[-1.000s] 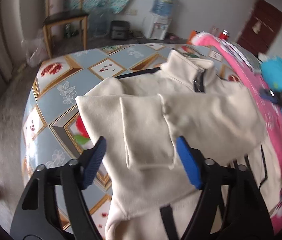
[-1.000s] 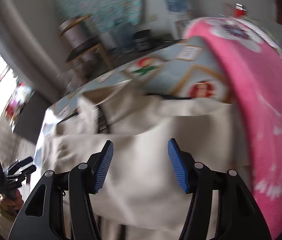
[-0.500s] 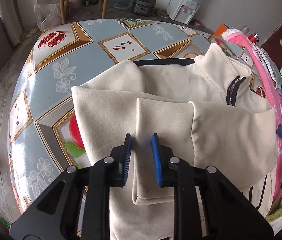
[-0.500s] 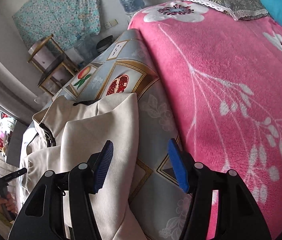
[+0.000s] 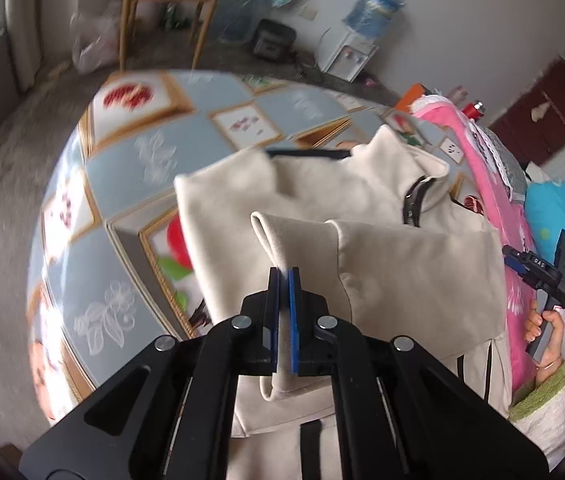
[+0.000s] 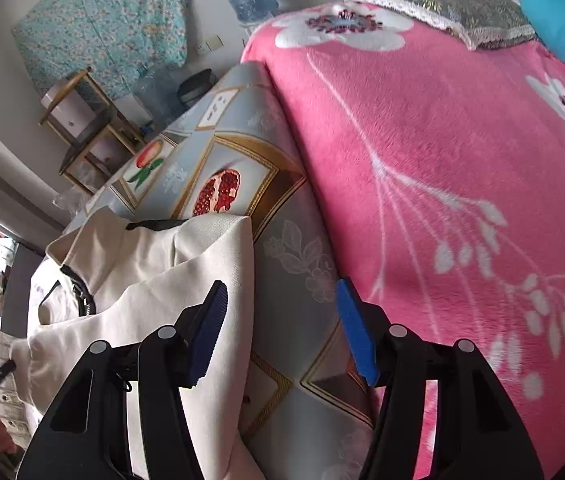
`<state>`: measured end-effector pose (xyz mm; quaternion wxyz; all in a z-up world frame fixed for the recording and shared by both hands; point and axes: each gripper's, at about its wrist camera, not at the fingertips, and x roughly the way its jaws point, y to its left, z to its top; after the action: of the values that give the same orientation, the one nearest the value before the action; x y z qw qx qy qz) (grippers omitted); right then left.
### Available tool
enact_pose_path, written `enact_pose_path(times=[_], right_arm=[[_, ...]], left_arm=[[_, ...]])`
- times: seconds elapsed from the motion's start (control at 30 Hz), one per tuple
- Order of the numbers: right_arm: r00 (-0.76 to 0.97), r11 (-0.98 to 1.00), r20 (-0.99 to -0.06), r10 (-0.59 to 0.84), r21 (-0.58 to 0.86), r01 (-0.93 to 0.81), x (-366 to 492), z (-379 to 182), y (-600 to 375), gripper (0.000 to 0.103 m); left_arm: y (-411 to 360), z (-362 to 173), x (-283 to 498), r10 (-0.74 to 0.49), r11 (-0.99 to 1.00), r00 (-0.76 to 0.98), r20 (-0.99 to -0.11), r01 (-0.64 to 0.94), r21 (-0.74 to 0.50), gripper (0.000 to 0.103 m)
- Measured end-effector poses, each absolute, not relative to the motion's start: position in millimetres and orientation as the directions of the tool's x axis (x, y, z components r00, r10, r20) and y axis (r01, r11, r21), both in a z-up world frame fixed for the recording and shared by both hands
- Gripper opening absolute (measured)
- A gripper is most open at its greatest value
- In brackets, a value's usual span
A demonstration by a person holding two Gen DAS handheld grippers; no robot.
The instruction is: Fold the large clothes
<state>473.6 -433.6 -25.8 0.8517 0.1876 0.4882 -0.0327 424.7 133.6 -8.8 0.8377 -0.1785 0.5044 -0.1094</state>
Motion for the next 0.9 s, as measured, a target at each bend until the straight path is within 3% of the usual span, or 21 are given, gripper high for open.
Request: enact_pose_path(times=[0.1,0.2,0.37,0.5,0.57,0.6,0.63,0.73,0.87,0.9], right_arm=[[0.516,0.957,-0.855,0.059,0.196,0.216,481,-29,-418,0.045],[0.527,0.977,-0.848,0.061,0.157,0.141,483,-20,-404,0.006],[0.544,0.995,-0.835,-0.077,-0.027,0.099,480,-13,-382,0.005],[0.523,0.991,-0.845,-0.112,-0.055,0.123,486,-25,-382,0.006],[0.542,0.991,-0.836,-0.092,-0.023,0.134,481,-17,-387,0.015],[0.542,0.989,-0.834,-0.101,-0.024,0.148,480,-14,-391,0.033],[0.550,0.985,-0.827,-0.114,-0.024,0.169,476,-8,-396,0.044],[0.626,0.987,-0.774,-0.094,0.010,0.162,454,20,-400,0.045],[0.636,0.998,-0.769,0.068,0.044,-0.054,422,31,-362,0.045],[0.612,0.994,-0.784,0.098,0.043,-0.104,416,25,-351,0.045]], left_arm=[[142,-24,420,-0.365,0.909,0.457,-0.811,-0.013,-0.416,0.004],[143,-24,414,-0.371,0.910,0.466,-0.803,0.009,-0.415,0.004],[139,-20,410,-0.345,0.928,0.474,-0.810,0.044,-0.369,0.004],[141,-44,417,-0.326,0.933,0.421,-0.846,0.001,-0.359,0.005],[144,-39,414,-0.315,0.936,0.457,-0.832,0.003,-0.353,0.008],[145,-35,411,-0.286,0.946,0.476,-0.832,0.001,-0.325,0.008],[146,-31,409,-0.264,0.954,0.488,-0.832,0.004,-0.300,0.008],[147,-12,396,-0.225,0.968,0.542,-0.809,0.034,-0.247,0.008],[123,3,386,-0.260,0.966,0.556,-0.790,0.152,-0.211,0.009],[118,-1,386,-0.275,0.961,0.535,-0.799,0.163,-0.222,0.013]])
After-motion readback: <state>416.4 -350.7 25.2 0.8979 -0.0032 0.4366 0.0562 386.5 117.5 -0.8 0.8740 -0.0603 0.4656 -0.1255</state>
